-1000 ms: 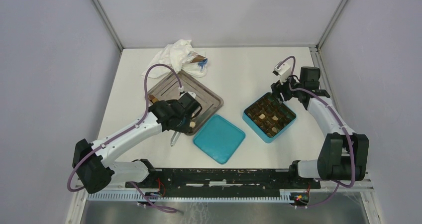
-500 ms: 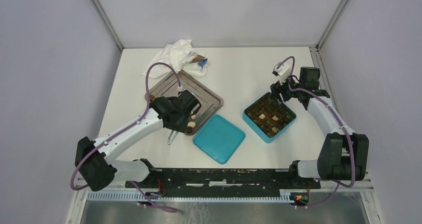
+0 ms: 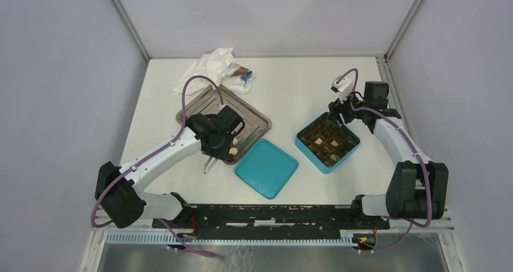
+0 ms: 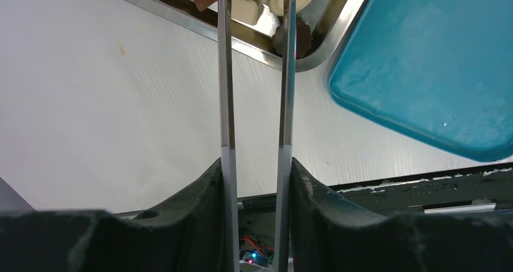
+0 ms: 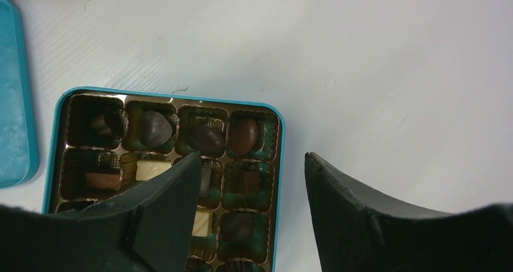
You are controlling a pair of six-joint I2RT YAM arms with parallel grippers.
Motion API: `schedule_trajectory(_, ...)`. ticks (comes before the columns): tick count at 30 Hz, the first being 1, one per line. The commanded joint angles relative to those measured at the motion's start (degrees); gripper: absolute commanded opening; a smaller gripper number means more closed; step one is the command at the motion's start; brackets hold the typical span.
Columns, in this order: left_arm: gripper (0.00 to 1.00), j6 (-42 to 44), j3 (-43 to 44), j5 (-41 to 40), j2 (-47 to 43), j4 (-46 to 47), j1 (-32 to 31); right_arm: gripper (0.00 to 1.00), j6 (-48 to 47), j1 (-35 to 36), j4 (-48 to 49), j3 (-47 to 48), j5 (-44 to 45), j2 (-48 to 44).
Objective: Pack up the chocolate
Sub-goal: Pick up the fake chocolate from the plate.
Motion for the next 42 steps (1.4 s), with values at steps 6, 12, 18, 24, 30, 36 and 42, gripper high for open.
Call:
schedule_trajectory(6, 0.44, 3.0, 3.2, 0.0, 2.9, 0.9, 1.4, 0.68, -0.7, 0.5, 0.3, 0.1, -0.6, 0.3)
schedule_trajectory(12, 0.37, 3.1, 4.0, 0.0, 3.4, 1.7, 1.6, 0.69, -0.9, 0.5, 0.2, 0.1, -0.5, 0.3)
schedule_trajectory(18, 0.25, 2.7, 4.7, -0.4, 3.8, 2.4, 1.9, 0.69, -0.9, 0.6, 0.2, 0.1, -0.5, 0.2)
schedule_trajectory(24, 0.07, 2.4, 4.7, -1.9, 3.6, 2.0, 2.9, 0.69, -1.0, 0.6, 0.1, 0.1, -0.5, 0.3)
schedule_trajectory(30, 0.02, 1.5, 5.1, -2.5, 1.3, 1.6, 3.2, 0.69, -1.1, 0.6, 0.0, 0.2, -0.6, 0.2)
schedule_trajectory(36, 0.11, 1.5, 3.8, -1.2, 1.6, 2.1, 3.7, 0.69, -1.1, 0.6, -0.3, 0.2, -0.9, 0.3)
schedule_trajectory(42, 0.21, 2.4, 4.0, -0.4, 2.6, 3.5, 5.0, 0.69, -1.2, 0.6, -0.3, 0.2, -0.9, 0.4)
